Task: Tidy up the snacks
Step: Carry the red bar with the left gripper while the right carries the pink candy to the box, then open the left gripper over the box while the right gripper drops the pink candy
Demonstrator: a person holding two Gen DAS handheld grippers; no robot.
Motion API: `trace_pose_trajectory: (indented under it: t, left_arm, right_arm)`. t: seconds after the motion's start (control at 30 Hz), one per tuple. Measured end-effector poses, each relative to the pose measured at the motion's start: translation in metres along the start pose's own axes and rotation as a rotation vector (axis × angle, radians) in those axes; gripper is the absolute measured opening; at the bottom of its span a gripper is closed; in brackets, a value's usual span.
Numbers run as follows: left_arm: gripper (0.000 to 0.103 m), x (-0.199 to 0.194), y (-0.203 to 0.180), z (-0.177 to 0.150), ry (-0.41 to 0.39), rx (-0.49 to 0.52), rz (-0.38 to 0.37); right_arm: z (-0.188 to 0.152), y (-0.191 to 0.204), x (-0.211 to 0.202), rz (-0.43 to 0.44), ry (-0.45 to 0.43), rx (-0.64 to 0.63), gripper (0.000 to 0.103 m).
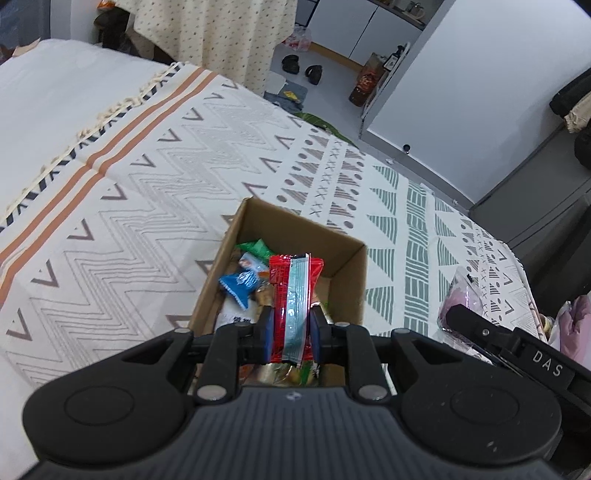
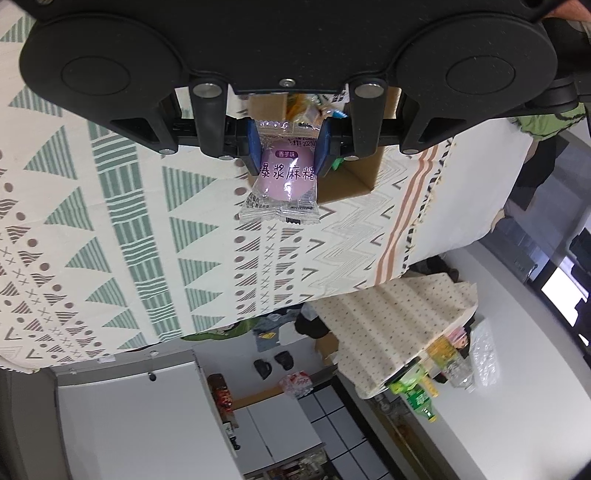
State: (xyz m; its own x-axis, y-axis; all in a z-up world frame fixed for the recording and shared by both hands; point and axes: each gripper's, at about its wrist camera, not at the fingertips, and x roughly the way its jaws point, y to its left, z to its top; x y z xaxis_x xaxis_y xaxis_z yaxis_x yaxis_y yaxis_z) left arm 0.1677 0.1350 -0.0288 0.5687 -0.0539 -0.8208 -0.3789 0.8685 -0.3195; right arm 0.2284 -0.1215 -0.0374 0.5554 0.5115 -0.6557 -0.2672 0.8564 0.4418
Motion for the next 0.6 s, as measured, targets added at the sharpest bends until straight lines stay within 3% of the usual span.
trace_pose_trajectory:
  t: [0.4, 0.6]
  left_arm:
    - [0.031, -0.012, 0.03, 0.007, -0.012, -0.052, 0.054]
    - [0.046, -0.02, 0.042, 0.009, -0.029, -0.06, 0.067]
  right_arm:
    - [-0.013, 0.035, 0.014, 0.063, 0.063, -0.039, 0.03]
    - [-0.022, 0.052, 0.023, 0.094, 0.103, -0.056, 0.031]
